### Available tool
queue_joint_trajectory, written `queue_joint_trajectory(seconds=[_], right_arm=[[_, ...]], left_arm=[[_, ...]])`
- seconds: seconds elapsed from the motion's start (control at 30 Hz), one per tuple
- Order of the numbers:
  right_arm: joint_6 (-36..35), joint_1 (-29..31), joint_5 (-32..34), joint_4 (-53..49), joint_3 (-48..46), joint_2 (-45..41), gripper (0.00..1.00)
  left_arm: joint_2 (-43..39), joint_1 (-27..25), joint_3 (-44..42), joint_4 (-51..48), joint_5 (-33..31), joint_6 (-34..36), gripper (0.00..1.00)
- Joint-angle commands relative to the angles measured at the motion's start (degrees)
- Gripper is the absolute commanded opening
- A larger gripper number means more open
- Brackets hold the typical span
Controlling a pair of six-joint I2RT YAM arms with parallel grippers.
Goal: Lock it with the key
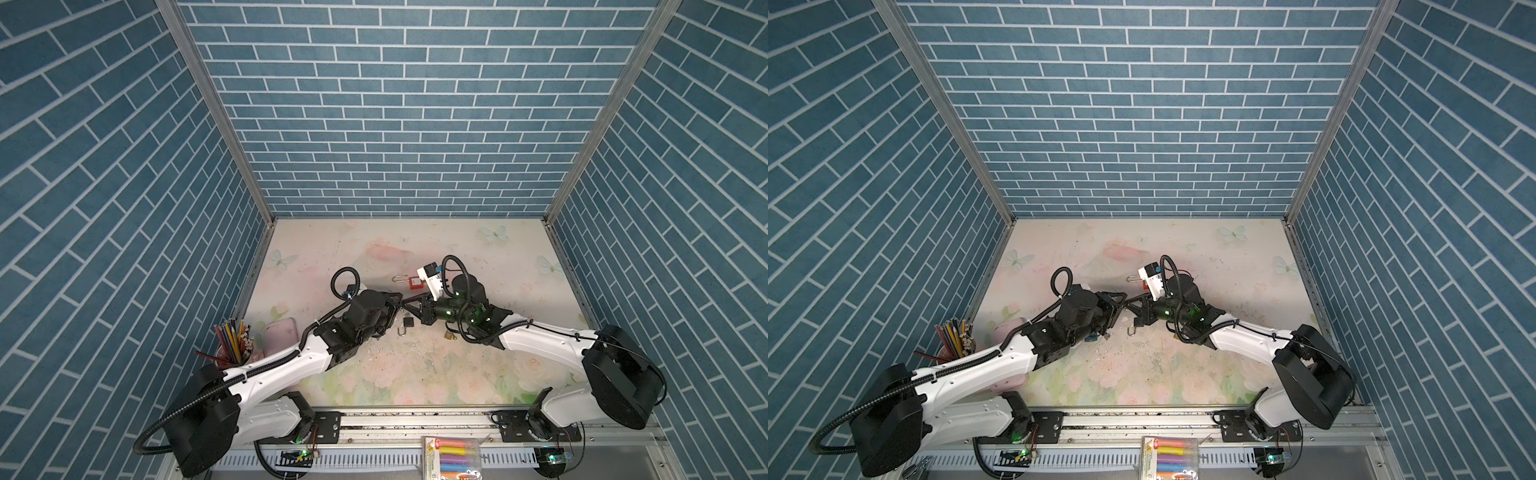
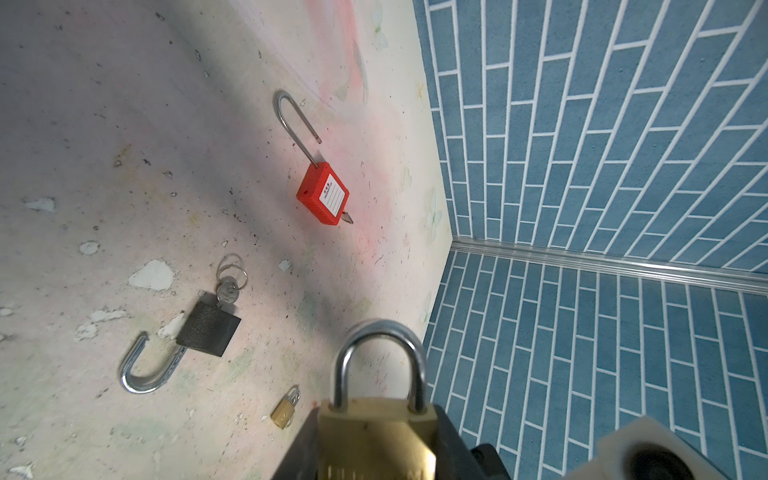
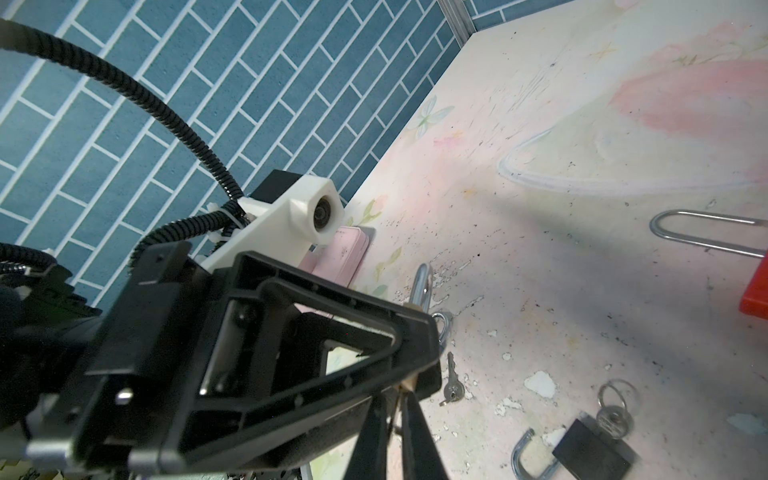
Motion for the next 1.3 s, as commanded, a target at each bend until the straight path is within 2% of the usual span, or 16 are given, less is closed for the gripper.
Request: queue_joint_trajectory(seconds=[0.0,0.33,0.73,0.87,1.03,1.27], right_arm=[[0.8,0.4,-0.7,0.7,1.1,1.1,0.09],[0.9,0.9,-0.8,0.6,1.2,1.9,0.1],[0.7,1.0,-0.7,0.5,1.4,2.4,0.01],[0.3,1.1,-0.7,-0.1,1.4,2.2,0.0],[-0.9,1.4,-1.0,-2.3,1.4,1.5,0.0],[-0.9,2.2,-1.2,-3.2,-1.6,-0.8,0.0]], left_arm=[[0.1,0.4,-0.4,1.4,-0.3,-0.5,0.0],[-0.2,0.8,-0.4,1.5,-0.2,-0.7,0.0],[0.2,0.9,-0.6,2.2,0.9,-1.2,0.0],[0.1,1.6,-0.5,1.9,1.0,-1.2,0.0],[-0.4,4.3,-0.4,0.8,-0.2,-0.4,0.0],[-2.7,11.4,-0.9,-1.3,-5.3,0.0,0.0]])
